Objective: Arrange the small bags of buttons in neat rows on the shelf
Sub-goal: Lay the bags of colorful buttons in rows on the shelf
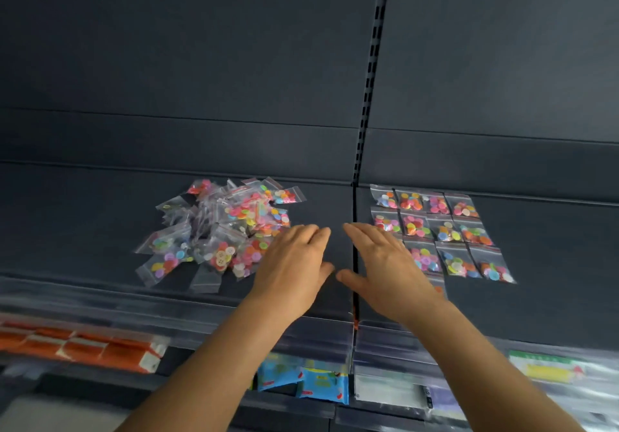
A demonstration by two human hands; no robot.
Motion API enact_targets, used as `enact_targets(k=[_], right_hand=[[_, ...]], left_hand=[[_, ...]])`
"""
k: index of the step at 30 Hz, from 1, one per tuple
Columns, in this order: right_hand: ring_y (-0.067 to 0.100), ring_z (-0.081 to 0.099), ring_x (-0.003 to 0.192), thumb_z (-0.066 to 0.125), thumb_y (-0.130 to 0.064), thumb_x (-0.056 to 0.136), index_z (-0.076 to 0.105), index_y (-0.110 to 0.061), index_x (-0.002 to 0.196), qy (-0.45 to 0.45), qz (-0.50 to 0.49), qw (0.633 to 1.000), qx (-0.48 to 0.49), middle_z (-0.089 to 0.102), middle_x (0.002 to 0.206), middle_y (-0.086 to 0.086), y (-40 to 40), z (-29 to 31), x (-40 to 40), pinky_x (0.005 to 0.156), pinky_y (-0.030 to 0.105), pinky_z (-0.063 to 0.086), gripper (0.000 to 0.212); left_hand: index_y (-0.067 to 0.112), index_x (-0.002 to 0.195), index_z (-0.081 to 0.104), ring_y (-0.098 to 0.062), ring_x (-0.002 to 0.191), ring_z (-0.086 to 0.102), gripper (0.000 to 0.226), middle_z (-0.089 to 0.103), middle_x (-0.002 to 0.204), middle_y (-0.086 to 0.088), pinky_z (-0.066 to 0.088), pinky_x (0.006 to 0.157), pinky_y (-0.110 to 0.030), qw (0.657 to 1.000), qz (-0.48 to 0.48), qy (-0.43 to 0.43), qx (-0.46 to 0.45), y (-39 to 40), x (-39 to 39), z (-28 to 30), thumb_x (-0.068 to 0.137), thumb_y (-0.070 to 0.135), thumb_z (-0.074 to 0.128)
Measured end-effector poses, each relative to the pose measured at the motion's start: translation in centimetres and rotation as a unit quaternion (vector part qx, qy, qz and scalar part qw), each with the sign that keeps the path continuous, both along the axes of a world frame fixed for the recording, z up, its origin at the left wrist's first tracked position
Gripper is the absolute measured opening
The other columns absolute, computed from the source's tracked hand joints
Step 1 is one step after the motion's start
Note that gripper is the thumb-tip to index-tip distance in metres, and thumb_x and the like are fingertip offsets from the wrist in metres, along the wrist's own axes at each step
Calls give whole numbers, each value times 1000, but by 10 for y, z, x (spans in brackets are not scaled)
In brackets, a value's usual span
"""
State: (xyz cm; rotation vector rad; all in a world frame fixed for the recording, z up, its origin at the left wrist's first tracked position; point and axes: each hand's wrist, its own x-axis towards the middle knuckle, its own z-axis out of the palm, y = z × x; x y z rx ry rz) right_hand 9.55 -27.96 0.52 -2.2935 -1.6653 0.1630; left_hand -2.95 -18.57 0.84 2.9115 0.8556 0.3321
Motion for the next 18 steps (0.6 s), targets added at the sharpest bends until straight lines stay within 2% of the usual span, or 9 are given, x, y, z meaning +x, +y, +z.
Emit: enact_targets(k=[6,10,15,18], right_hand=[[15,14,144,54,-45,90,15,-23,149,0,40,999,-9,20,156,-5,55,-3,-30,117,31,11,74],[17,19,143,51,-37,94,21,-23,149,11,47,999,-1,25,154,-4,87,-6,-43,116,32,14,64],[19,29,138,46,-30,97,30,-22,145,39,26,999,6,34,150,-3,122,-15,-46,113,34,23,52],[21,30,138,43,-27,98,33,-20,144,57,-1,998,-8,36,150,-1,140,-17,-44,114,36,26,48]], left_hand=[[20,149,22,-16,141,22,63,27,153,3,18,115,-30,997,72,4,-11,48,-38,0,95,37,50],[20,149,21,-17,140,23,59,26,154,3,20,115,-31,995,101,4,-7,79,-53,0,97,35,45],[18,147,30,-21,139,27,48,30,152,-1,22,115,-36,992,123,25,-15,113,-60,-5,101,31,36],[18,141,42,-25,136,32,40,37,147,-4,24,115,-40,991,124,37,-20,127,-60,-10,101,24,38]])
